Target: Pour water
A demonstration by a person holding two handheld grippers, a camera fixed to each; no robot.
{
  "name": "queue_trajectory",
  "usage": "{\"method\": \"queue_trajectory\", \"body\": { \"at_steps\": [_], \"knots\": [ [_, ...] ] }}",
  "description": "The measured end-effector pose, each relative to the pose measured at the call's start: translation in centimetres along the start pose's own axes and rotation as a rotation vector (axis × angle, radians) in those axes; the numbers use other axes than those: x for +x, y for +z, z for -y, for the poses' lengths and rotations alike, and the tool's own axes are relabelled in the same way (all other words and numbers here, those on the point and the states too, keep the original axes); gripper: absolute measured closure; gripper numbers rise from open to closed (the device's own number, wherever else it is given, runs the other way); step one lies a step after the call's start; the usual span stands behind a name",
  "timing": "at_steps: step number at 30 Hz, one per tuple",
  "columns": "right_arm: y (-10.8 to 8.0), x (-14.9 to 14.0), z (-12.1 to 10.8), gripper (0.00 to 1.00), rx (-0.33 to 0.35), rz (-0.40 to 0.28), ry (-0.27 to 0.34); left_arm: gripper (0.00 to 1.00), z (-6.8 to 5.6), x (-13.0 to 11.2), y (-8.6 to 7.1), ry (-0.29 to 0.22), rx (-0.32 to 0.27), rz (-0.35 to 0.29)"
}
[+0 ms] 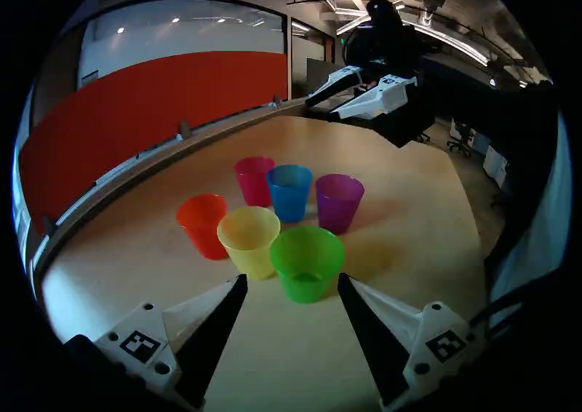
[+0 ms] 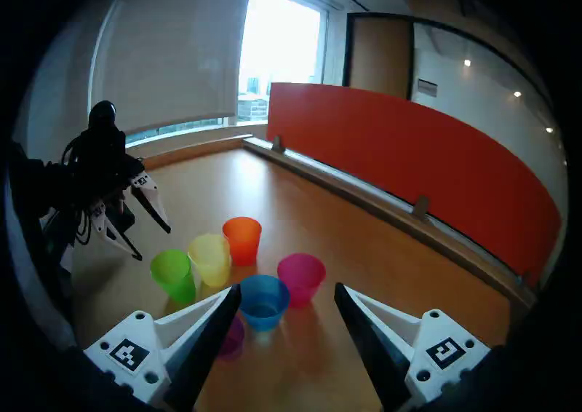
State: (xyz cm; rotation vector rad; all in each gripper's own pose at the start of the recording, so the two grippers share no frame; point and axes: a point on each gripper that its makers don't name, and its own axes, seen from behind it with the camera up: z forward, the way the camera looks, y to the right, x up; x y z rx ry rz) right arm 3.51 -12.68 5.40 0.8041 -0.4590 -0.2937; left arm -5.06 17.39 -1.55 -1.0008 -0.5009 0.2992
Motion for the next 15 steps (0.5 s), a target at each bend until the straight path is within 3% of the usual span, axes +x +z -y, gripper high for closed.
{"method": "queue_trajectory", "body": {
  "at_steps": [15],
  "knots": [
    [1.4,-0.6,-0.3,0.00,0.012,0.014,0.003,0.08,-0.9,-1.7,2.6,0.000,-0.049,0.056]
  ]
}}
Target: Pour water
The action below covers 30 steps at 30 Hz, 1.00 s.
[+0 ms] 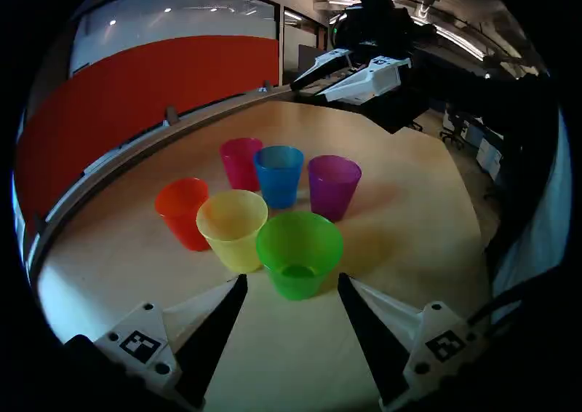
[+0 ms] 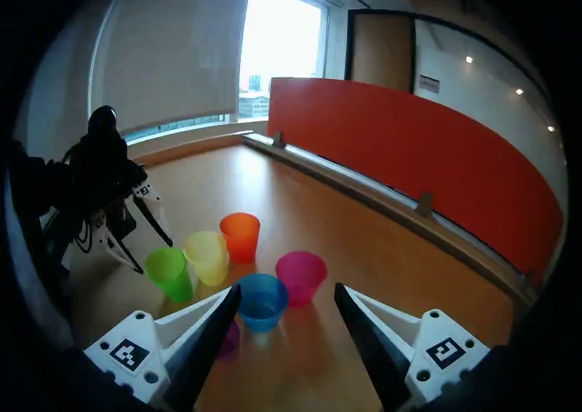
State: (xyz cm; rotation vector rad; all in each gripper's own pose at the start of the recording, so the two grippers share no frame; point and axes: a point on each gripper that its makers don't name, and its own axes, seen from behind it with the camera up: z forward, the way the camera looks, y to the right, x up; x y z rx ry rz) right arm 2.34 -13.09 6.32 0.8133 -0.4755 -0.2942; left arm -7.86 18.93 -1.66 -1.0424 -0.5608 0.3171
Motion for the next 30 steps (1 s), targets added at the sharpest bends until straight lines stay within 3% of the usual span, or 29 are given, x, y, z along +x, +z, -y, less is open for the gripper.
{"method": "queue_trajectory", "body": {
  "at_steps": [14,30],
  "knots": [
    [0.8,-1.0,-0.4,0.00,0.007,0.016,0.003,0.08,-0.4,-0.7,2.6,0.013,-0.023,0.039],
    [2.0,-1.4,-0.4,0.00,0.025,0.026,0.001,0.08,-0.6,0.2,4.5,-0.003,-0.042,0.017]
  ]
}}
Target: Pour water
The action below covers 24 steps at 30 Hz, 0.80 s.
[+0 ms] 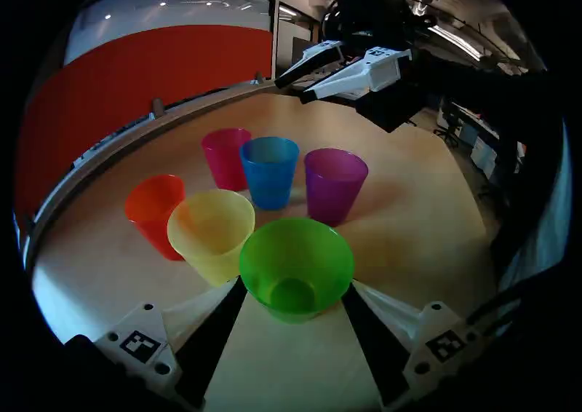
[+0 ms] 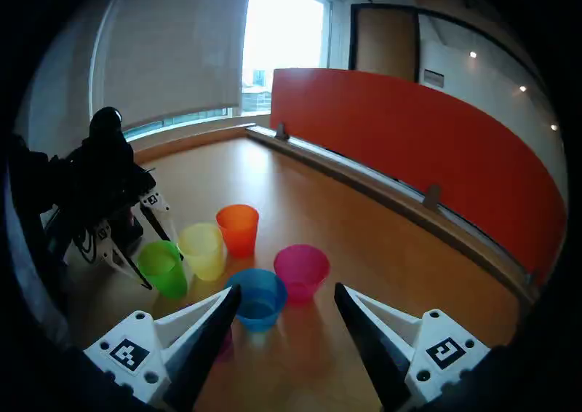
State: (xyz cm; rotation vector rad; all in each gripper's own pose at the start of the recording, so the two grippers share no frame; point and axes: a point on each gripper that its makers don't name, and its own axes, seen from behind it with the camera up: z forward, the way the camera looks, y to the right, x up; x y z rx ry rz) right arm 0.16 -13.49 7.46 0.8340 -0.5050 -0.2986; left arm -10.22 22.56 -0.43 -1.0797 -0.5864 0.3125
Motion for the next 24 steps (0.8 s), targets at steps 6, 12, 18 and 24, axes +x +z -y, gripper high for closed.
{"method": "queue_trajectory", "body": {
  "at_steps": [6,12,18,24],
  "knots": [
    [0.28,-0.37,-0.14,0.00,0.003,0.008,-0.001,0.08,0.02,0.21,0.29,-0.002,-0.003,-0.009],
    [0.52,-0.38,-0.10,0.00,0.006,0.009,-0.004,0.08,0.22,0.24,0.47,0.007,0.004,-0.006],
    [0.65,-0.39,-0.08,0.00,0.006,0.011,-0.007,0.08,0.42,0.19,0.51,0.017,0.009,-0.001],
    [0.81,-0.47,0.00,0.00,0.006,0.013,-0.008,0.15,0.70,0.15,0.48,0.042,0.024,0.008]
  ]
}}
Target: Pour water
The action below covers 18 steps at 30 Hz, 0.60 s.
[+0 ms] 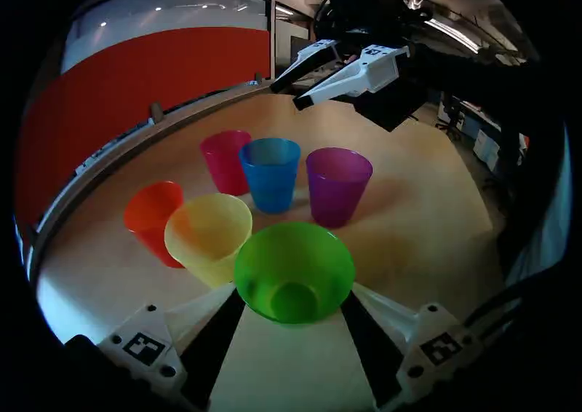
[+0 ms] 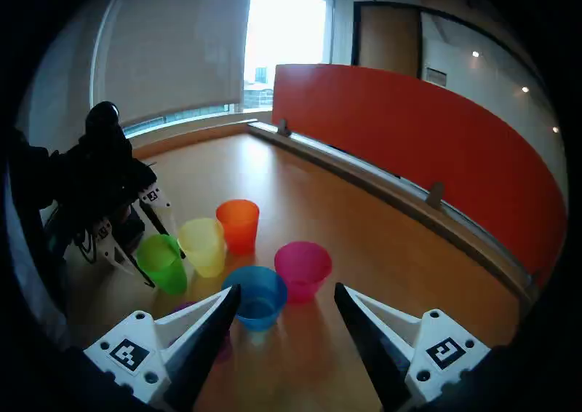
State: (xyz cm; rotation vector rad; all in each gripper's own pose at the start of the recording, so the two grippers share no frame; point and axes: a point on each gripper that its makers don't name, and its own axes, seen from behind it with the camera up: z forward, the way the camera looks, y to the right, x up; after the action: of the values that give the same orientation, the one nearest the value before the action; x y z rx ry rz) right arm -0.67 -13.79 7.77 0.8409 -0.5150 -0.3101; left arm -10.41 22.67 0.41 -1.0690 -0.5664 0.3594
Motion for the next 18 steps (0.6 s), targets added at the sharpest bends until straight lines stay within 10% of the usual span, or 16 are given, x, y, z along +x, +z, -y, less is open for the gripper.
{"method": "queue_trajectory", "body": {
  "at_steps": [18],
  "knots": [
    [0.8,-1.1,0.6,0.01,0.019,0.025,-0.001,0.18,0.4,1.0,-1.2,0.015,0.030,-0.024]
  ]
}}
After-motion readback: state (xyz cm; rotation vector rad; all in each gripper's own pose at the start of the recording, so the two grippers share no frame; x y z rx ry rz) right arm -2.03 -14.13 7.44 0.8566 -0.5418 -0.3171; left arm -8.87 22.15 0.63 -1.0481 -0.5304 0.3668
